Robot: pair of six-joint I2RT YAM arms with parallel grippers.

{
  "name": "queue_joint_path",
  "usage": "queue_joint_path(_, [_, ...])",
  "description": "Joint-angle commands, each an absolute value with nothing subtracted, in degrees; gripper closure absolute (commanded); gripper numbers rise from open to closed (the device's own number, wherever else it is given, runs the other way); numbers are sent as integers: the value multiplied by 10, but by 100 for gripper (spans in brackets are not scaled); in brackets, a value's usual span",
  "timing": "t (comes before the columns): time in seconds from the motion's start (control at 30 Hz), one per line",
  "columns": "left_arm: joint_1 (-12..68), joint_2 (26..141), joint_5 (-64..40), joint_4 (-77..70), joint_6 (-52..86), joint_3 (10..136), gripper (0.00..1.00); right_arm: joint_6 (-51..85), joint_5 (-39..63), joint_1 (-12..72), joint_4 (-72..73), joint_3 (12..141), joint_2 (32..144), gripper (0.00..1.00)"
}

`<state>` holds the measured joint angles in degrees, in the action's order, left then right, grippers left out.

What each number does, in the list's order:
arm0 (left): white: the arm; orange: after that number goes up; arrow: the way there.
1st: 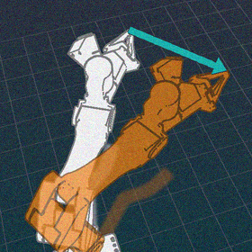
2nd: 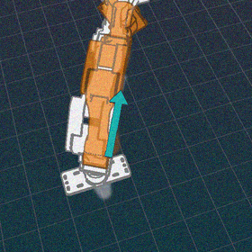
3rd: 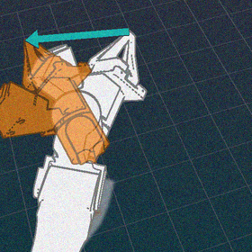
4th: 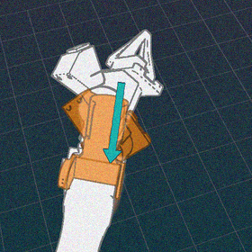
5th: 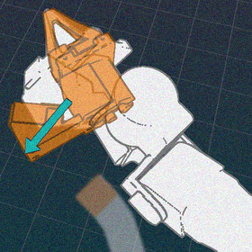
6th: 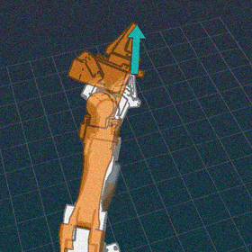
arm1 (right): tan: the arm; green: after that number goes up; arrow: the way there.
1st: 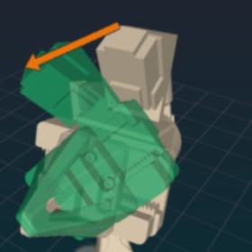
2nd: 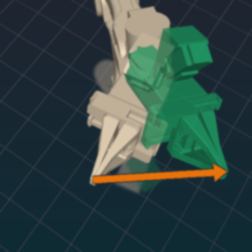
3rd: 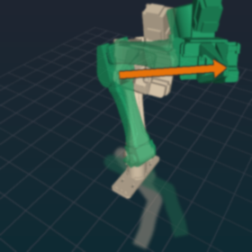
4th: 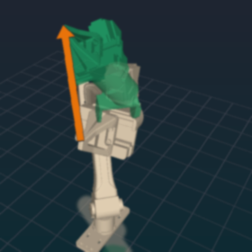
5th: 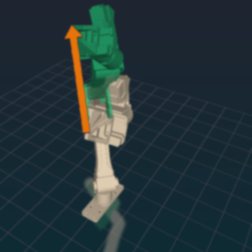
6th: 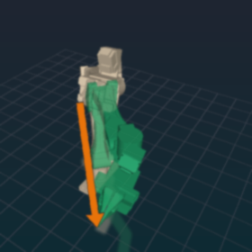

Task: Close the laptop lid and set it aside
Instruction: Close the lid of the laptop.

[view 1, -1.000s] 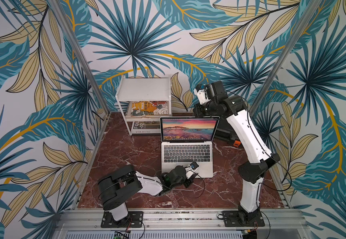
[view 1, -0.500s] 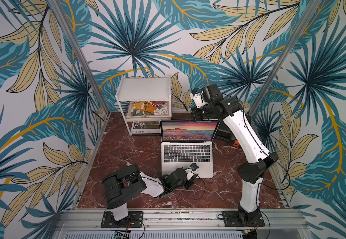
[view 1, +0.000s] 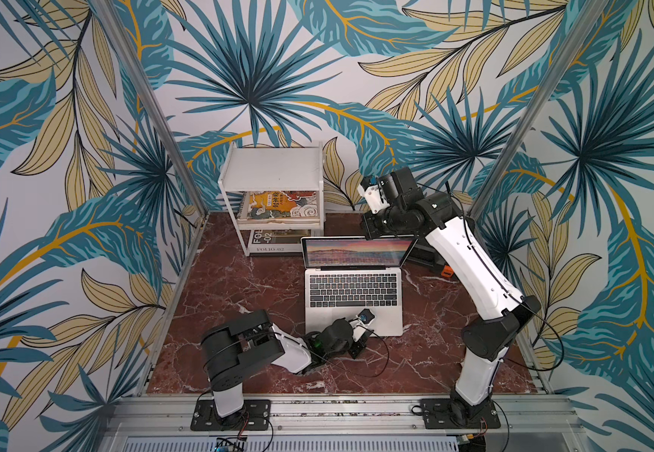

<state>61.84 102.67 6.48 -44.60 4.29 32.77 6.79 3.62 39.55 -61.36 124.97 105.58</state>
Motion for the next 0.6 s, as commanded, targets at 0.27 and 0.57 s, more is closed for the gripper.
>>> queue_joint_path(0.27, [621,1047,74,-487,48,321,68,87,5,422,-584,1174,1015,100])
queue_joint_path(0.57, [621,1047,75,-500,54,316,68,112,-17,439,-536,1075,969,100])
